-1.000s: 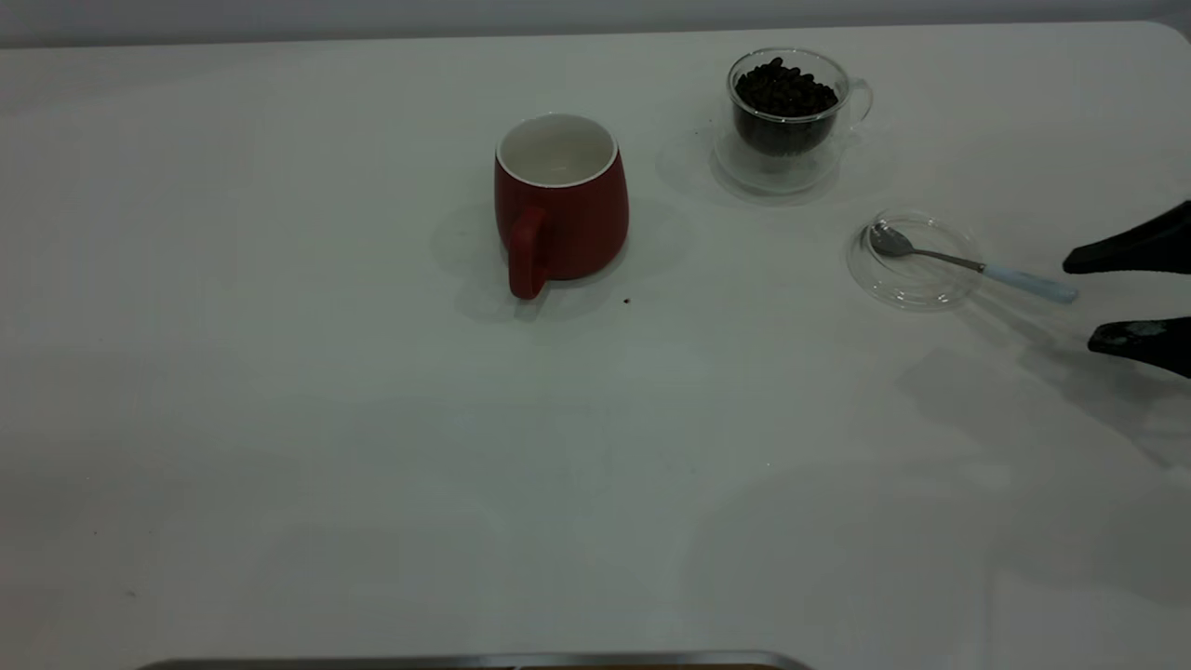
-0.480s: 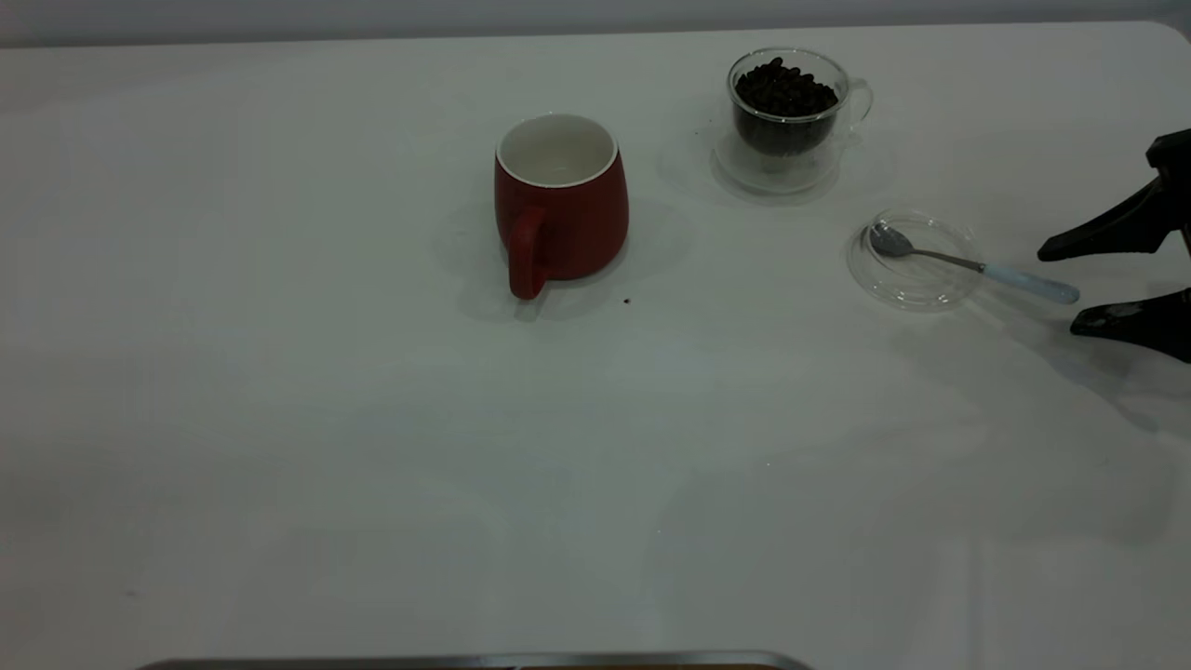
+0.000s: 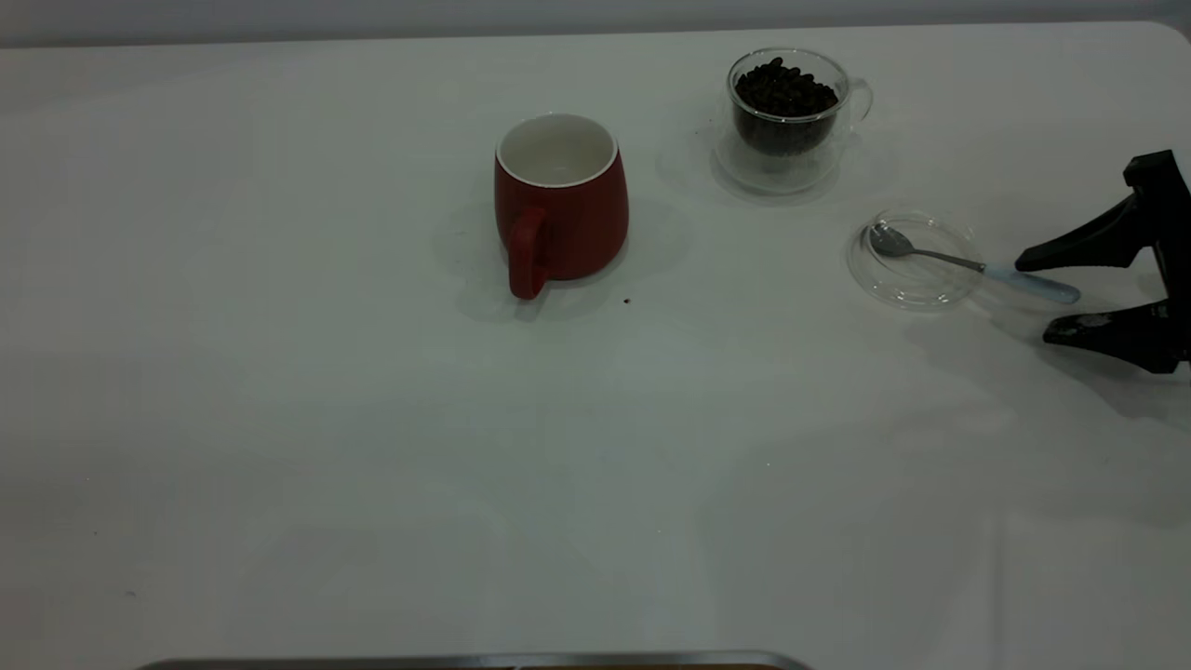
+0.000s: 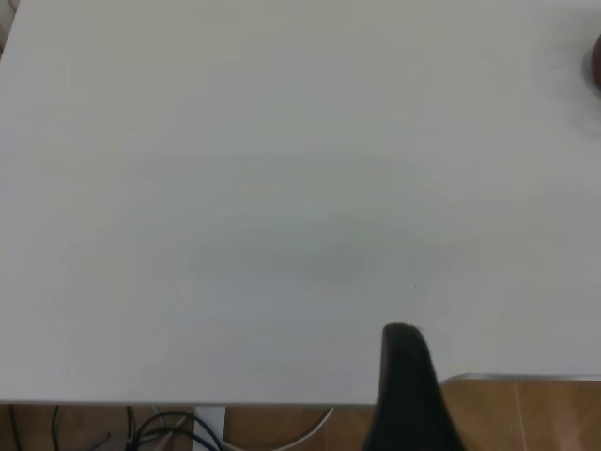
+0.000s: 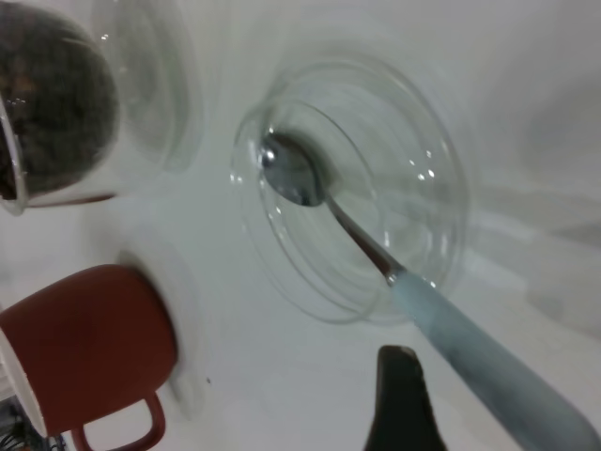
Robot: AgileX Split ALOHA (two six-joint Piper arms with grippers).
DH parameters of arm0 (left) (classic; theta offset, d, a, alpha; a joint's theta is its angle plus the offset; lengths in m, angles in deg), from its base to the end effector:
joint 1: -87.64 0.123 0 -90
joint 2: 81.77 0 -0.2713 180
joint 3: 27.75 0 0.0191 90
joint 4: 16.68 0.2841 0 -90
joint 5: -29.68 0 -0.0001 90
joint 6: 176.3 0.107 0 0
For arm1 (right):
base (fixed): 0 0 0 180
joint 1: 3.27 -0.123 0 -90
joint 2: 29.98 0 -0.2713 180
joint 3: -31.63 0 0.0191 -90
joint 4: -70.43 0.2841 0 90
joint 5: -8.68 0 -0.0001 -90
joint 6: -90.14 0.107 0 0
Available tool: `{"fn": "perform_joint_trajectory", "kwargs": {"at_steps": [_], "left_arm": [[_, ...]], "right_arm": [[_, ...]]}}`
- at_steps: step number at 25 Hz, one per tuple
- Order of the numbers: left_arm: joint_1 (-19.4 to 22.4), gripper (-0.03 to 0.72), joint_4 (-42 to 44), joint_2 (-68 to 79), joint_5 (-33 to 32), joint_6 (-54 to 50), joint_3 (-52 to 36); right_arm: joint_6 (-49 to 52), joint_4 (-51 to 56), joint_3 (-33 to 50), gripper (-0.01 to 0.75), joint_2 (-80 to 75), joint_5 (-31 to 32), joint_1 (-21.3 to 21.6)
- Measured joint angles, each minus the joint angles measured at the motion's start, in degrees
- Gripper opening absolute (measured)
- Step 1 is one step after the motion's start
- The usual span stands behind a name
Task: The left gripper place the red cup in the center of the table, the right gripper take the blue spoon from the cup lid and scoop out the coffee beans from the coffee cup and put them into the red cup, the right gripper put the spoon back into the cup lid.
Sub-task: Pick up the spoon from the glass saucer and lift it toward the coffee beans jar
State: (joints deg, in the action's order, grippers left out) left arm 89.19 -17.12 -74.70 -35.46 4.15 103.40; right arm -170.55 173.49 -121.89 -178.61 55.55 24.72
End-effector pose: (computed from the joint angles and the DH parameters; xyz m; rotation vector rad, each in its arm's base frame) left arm 0.0470 0.0005 0.2761 -0.0195 2.1128 0.0116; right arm 0.2995 -0.0730 -0.0885 1.0742 2.3966 1.0939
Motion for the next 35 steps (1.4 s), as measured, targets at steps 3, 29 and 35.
{"fn": "perform_joint_trajectory", "kwargs": {"at_steps": [3, 29, 35], "left_arm": [[0.0, 0.577, 0.0, 0.0, 0.0, 0.0, 0.0], [0.0, 0.577, 0.0, 0.0, 0.0, -0.1, 0.0], [0.0, 0.577, 0.0, 0.0, 0.0, 0.1, 0.0]], "right_arm": [[-0.2, 0.0, -0.8, 0.568, -1.0, 1.6, 0.0], [-1.2, 0.0, -0.9, 0.247, -1.5, 2.6, -0.6], [-1.6, 0.0, -0.9, 0.201, -1.5, 4.5, -0.6]]}}
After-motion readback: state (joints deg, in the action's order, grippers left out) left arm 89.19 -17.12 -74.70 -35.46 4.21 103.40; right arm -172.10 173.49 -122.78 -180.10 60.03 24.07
